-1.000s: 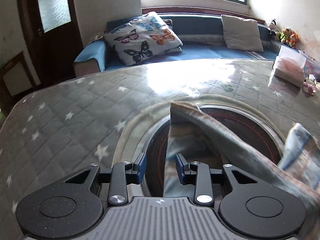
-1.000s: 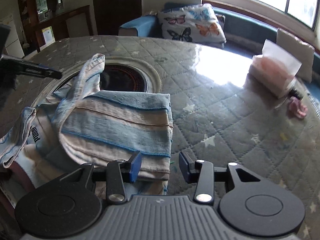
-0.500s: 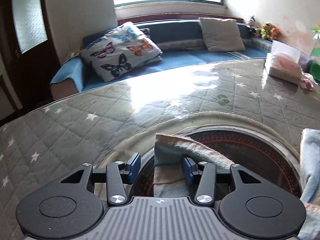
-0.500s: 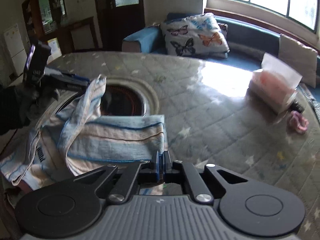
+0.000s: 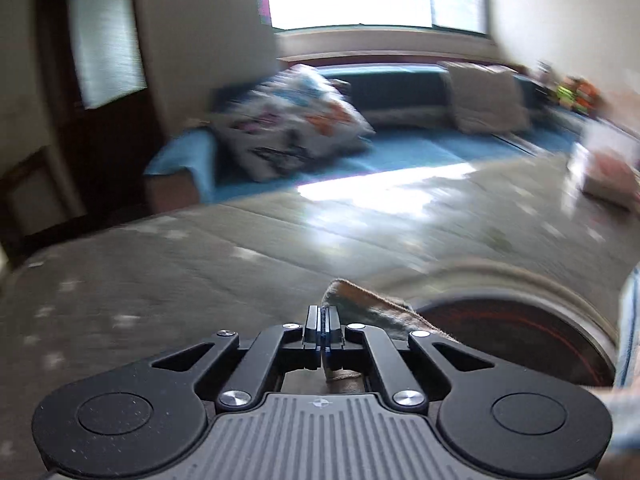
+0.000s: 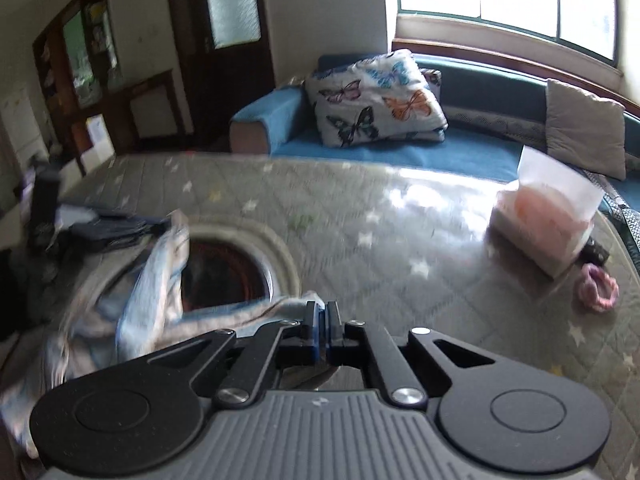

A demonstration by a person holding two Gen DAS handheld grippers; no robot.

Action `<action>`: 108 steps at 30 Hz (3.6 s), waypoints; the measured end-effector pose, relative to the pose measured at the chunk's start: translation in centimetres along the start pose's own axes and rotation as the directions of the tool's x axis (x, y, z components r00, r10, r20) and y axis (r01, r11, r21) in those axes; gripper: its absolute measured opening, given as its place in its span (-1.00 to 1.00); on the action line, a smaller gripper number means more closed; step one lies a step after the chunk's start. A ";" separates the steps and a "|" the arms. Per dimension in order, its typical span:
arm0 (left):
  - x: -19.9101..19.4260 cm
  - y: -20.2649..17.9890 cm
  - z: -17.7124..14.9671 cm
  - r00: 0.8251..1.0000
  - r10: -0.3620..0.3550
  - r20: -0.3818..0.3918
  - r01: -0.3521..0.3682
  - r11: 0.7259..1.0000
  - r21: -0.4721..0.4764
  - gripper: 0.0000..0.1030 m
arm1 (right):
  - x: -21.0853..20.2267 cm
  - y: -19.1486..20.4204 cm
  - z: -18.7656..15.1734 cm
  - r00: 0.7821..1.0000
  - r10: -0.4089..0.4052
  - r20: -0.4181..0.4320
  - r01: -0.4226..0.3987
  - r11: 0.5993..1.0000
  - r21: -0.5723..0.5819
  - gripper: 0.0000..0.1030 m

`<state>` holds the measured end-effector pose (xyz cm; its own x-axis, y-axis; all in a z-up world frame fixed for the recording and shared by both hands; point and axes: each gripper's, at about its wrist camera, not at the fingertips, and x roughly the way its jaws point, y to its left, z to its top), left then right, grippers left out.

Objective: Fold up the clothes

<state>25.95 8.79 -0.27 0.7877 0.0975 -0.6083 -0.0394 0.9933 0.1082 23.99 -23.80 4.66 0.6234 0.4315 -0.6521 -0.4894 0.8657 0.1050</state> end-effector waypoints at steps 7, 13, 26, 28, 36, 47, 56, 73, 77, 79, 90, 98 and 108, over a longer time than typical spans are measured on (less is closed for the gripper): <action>-0.3 6.2 1.2 0.976 0.217 -0.024 -0.219 0.968 -0.124 -0.97 | 2.4 -1.1 2.7 0.994 -0.048 0.101 0.041 0.996 0.075 -0.80; 1.6 8.4 -0.2 0.964 0.232 -0.129 -0.252 0.951 -0.180 -0.97 | 5.2 -1.3 1.7 0.997 -0.075 -0.012 0.075 0.996 0.045 -0.78; 1.3 8.0 -1.0 0.976 0.198 -0.089 -0.209 0.967 -0.148 -0.96 | 8.3 -0.4 -0.7 0.985 0.000 -0.172 -0.003 1.000 -0.016 -0.37; 1.3 8.2 -1.1 0.977 0.196 -0.088 -0.207 0.967 -0.149 -0.96 | 8.5 -0.4 -0.4 0.986 0.016 -0.165 -0.018 1.000 -0.009 -0.37; 0.8 8.3 -1.1 0.981 0.183 -0.070 -0.192 0.971 -0.146 -0.96 | 10.5 1.0 0.9 0.979 0.054 -0.196 -0.063 0.997 -0.038 -0.37; -0.2 8.6 -0.9 0.986 0.160 -0.045 -0.165 0.976 -0.141 -0.97 | 10.3 1.4 2.1 0.980 0.025 -0.200 -0.038 0.997 -0.062 -0.92; 0.7 12.7 -0.4 0.961 0.253 -0.115 -0.277 0.903 -0.328 -0.97 | 8.9 -2.7 8.1 0.992 0.082 0.093 -0.105 0.957 0.272 -0.31; 3.6 11.9 -2.3 0.952 0.258 -0.167 -0.288 0.938 -0.193 -0.91 | 14.1 2.4 2.0 0.979 -0.051 -0.196 0.036 0.996 -0.079 -0.34; 4.6 11.0 -2.3 0.943 0.295 -0.156 -0.316 0.939 -0.135 -0.93 | 13.6 2.6 1.5 0.980 -0.063 -0.190 0.048 0.995 -0.082 -0.93; 5.1 10.6 -2.1 0.942 0.298 -0.152 -0.318 0.940 -0.124 -0.93 | 13.1 2.8 1.0 0.978 -0.110 -0.179 0.093 0.991 -0.098 -0.94; -0.6 8.0 -2.4 0.967 0.228 -0.116 -0.239 0.967 -0.088 -0.37 | 7.7 2.0 -1.1 0.977 -0.158 -0.143 0.148 0.986 -0.076 -0.57; -9.2 1.9 -5.9 0.993 0.083 -0.086 -0.084 0.996 -0.002 -0.28 | 2.2 6.5 -5.5 0.985 -0.042 -0.166 0.015 0.987 -0.159 -0.55; -15.6 -4.6 -11.5 0.994 -0.043 -0.096 0.043 0.999 0.000 -0.02 | -2.7 13.0 -12.8 0.980 0.044 -0.192 -0.097 0.956 -0.276 -0.31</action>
<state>6.71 3.38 -0.33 0.7261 0.0599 -0.6850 -0.0053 0.9967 0.0815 8.17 -16.94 -1.79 0.4728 0.4125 -0.7787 -0.6967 0.7160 -0.0438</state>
